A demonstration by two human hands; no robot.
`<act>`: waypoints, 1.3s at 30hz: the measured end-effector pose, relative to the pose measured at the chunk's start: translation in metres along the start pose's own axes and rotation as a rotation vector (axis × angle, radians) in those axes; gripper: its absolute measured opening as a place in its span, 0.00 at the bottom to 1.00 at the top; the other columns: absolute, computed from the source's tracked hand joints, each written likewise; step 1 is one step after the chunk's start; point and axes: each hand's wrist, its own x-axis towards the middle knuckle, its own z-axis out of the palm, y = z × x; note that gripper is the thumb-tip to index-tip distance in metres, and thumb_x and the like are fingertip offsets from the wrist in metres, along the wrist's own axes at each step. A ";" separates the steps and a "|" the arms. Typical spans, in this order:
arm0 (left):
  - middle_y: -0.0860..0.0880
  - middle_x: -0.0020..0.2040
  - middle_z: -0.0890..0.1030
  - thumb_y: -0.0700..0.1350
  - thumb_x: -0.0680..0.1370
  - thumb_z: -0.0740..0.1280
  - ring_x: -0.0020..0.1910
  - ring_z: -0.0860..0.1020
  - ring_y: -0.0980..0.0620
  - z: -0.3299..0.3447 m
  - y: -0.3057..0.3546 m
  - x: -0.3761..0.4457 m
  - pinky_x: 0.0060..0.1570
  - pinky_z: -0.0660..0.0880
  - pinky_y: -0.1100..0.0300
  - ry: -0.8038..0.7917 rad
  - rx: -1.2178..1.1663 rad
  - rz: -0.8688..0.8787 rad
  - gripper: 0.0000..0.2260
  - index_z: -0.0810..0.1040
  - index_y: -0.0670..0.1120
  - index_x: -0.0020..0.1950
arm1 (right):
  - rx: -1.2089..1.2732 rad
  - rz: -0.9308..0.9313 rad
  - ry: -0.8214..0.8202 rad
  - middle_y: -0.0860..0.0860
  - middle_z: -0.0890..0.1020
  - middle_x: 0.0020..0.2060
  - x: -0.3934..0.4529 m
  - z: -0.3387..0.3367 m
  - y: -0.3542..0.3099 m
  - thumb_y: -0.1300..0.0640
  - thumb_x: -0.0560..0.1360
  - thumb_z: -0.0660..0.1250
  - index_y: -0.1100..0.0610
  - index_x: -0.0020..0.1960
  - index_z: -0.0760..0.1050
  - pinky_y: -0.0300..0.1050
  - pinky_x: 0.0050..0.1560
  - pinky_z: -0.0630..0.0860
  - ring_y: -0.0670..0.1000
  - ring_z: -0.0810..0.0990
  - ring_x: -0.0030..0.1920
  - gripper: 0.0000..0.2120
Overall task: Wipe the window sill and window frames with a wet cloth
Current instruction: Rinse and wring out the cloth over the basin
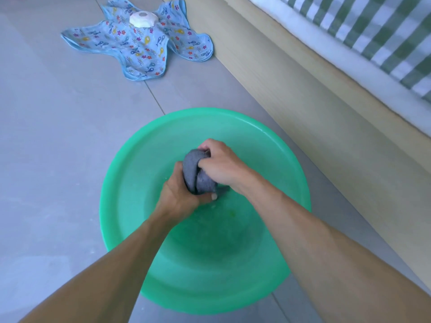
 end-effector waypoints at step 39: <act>0.45 0.26 0.69 0.28 0.67 0.69 0.23 0.66 0.52 -0.031 0.058 0.023 0.24 0.60 0.65 -0.613 0.048 -0.214 0.09 0.74 0.38 0.40 | -1.109 -0.614 0.171 0.58 0.78 0.56 -0.027 -0.003 0.028 0.59 0.64 0.74 0.56 0.76 0.55 0.52 0.46 0.72 0.59 0.81 0.46 0.45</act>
